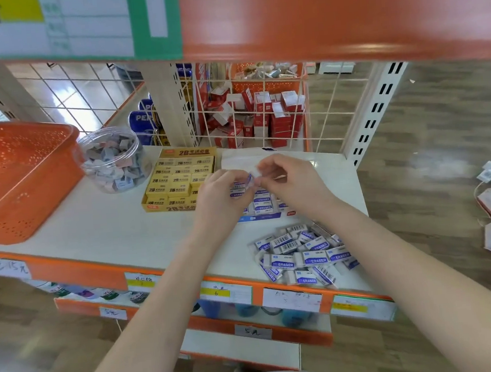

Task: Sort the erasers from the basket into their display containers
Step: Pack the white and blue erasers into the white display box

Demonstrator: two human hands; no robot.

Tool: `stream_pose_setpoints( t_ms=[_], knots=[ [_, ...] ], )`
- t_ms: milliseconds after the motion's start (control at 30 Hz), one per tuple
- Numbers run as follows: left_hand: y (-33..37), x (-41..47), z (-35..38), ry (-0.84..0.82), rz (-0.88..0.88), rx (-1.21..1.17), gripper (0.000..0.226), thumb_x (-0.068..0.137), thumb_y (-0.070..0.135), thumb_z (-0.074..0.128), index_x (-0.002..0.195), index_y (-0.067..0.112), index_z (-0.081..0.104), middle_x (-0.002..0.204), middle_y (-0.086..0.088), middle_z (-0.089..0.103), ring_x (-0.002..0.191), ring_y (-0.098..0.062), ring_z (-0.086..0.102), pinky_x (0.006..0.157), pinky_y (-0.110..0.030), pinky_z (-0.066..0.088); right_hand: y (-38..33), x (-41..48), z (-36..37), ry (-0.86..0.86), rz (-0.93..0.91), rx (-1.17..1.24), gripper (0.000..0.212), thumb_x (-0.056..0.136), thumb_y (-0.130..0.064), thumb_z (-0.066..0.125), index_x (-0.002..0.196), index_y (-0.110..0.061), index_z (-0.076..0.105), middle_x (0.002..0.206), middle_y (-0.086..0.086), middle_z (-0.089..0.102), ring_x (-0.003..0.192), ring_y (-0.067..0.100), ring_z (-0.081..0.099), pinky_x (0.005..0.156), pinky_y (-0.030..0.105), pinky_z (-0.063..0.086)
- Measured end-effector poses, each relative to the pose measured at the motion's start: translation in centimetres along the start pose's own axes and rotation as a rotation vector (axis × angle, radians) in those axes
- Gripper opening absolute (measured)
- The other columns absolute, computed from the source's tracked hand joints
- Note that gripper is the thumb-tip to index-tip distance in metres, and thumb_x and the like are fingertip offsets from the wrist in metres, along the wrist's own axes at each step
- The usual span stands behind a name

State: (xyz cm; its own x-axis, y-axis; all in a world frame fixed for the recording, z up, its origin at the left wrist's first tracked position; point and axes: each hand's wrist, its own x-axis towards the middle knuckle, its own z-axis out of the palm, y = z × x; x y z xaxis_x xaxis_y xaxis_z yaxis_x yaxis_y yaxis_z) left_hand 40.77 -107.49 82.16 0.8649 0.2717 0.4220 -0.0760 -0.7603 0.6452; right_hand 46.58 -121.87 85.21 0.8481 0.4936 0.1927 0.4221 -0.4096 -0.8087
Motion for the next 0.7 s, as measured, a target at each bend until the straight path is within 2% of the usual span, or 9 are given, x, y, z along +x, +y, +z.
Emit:
stream_pose_setpoints(
  t_ms=[133,233,300,400,467,533,600,700],
  knots=[
    [0.1,-0.2,0.3,-0.059,0.007,-0.057,0.02,0.08,0.019,0.074,0.099,0.015,0.071,0.082,0.009,0.064,0.07,0.008,0.049,0.069,-0.008,0.039,0.3,-0.5,-0.3,0.022,0.023,0.052,0.016,0.088,-0.023,0.064,0.097,-0.02,0.052,0.088,-0.009,0.061,0.076,-0.009,0.058,0.07,0.005,0.045],
    [0.0,-0.2,-0.1,-0.047,-0.029,-0.081,0.022,0.082,0.022,0.073,0.102,0.016,0.068,0.077,0.013,0.062,0.07,0.003,0.055,0.068,-0.005,0.04,0.9,-0.6,-0.9,0.013,0.032,0.026,0.015,0.09,-0.025,0.061,0.099,-0.021,0.05,0.087,-0.007,0.06,0.069,-0.006,0.059,0.067,0.011,0.05],
    [0.0,-0.1,-0.3,-0.044,-0.049,-0.118,0.023,0.083,0.023,0.071,0.105,0.016,0.067,0.079,0.013,0.063,0.072,0.0,0.058,0.07,-0.009,0.044,1.2,-0.8,-1.3,-0.04,0.032,0.018,0.015,0.089,-0.022,0.063,0.101,-0.022,0.053,0.085,-0.01,0.057,0.066,-0.004,0.057,0.067,0.013,0.052],
    [0.3,0.0,-0.5,-0.103,-0.047,-0.191,0.03,0.083,0.019,0.072,0.112,0.016,0.065,0.086,0.012,0.064,0.076,0.01,0.057,0.072,-0.01,0.048,1.2,-1.1,-1.5,-0.103,0.01,-0.023,0.024,0.085,-0.014,0.068,0.102,-0.026,0.059,0.085,-0.016,0.057,0.074,-0.002,0.055,0.07,0.006,0.045],
    [0.4,-0.1,-0.5,-0.124,-0.013,-0.18,0.029,0.084,0.018,0.071,0.112,0.016,0.067,0.087,0.013,0.064,0.077,0.01,0.057,0.072,-0.01,0.049,1.1,-1.2,-1.6,-0.117,-0.009,-0.047,0.029,0.082,-0.008,0.069,0.106,-0.024,0.063,0.084,-0.018,0.058,0.076,-0.005,0.056,0.071,0.002,0.042],
    [0.2,-0.1,-0.4,-0.109,0.024,-0.119,0.022,0.086,0.017,0.069,0.108,0.015,0.069,0.089,0.012,0.065,0.08,0.004,0.059,0.073,-0.012,0.048,1.0,-1.0,-2.0,-0.083,0.003,-0.11,0.03,0.083,-0.008,0.069,0.111,-0.018,0.066,0.088,-0.013,0.061,0.076,-0.004,0.056,0.071,0.0,0.041],
    [-0.3,0.1,-0.4,-0.131,0.023,0.023,0.023,0.09,0.016,0.062,0.112,0.015,0.068,0.104,0.005,0.067,0.093,-0.009,0.06,0.081,-0.016,0.042,1.3,-0.4,-3.0,-0.05,0.015,-0.26,0.029,0.085,-0.011,0.067,0.114,-0.013,0.066,0.099,-0.005,0.063,0.084,0.006,0.059,0.076,0.003,0.041],
    [-1.2,0.6,-0.6,-0.292,0.02,0.312,0.033,0.094,0.018,0.053,0.126,0.013,0.06,0.129,0.002,0.059,0.117,-0.017,0.053,0.097,-0.025,0.036,2.1,0.6,-4.3,-0.125,-0.024,-0.564,0.03,0.09,-0.012,0.061,0.119,-0.01,0.064,0.113,0.006,0.063,0.1,0.019,0.057,0.09,0.024,0.04]
  ],
)
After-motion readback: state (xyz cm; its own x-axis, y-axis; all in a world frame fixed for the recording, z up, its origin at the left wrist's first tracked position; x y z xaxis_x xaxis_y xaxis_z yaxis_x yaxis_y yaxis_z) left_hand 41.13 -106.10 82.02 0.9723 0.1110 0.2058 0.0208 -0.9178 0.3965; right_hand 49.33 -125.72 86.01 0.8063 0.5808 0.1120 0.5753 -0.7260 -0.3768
